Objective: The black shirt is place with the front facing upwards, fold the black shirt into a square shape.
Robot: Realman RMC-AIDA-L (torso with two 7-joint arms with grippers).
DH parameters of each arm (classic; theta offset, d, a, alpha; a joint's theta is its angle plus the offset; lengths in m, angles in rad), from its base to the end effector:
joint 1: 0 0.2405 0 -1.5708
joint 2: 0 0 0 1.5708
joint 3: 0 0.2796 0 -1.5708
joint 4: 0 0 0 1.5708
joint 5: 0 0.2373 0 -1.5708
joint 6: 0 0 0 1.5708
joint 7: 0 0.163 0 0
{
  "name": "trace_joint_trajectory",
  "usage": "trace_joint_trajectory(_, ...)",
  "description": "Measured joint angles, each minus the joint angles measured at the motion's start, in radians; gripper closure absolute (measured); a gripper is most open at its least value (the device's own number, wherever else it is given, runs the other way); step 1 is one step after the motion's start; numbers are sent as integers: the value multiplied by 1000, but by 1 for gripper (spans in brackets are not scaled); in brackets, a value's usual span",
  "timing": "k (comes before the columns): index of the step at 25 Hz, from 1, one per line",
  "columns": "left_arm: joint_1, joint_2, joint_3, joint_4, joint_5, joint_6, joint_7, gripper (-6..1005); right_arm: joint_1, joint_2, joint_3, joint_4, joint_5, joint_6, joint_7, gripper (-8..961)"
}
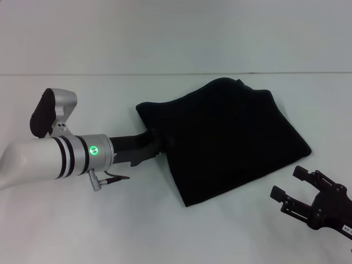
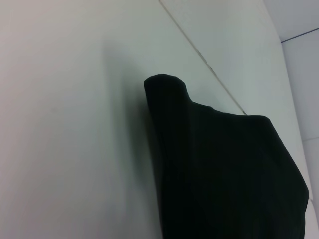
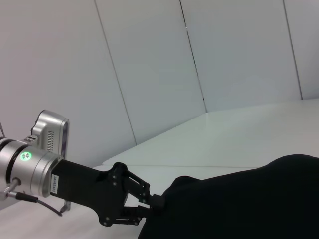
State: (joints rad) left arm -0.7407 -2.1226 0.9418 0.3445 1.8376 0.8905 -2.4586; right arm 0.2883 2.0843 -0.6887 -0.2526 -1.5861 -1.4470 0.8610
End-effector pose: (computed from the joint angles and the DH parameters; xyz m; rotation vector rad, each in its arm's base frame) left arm -0.2706 0.4361 -0.1221 -1.8789 -2.0729 -0.6915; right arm 0.3696 0.2809 -0.0675 -2.2632 0.7294 0.8927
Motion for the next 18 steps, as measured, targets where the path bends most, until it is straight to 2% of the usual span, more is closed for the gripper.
trace_joint_trajectory(7,5,-12,1,1,-3,12,55,800,0,0,0,0,4,-1,5,37)
trace_joint_trajectory(12,6,-10,-6,1,-8,36,76,915,0,0,1,-2,7,-1,6,37)
trace_joint_trajectory(13,7,-6,-8,1,-9,74,82,938,0,0,2,-2,8,-1,6,37)
trace_joint_trajectory(18,26,4,-10,1,-9,143,82,938,1,-1,25,-2,9,-1,6,37)
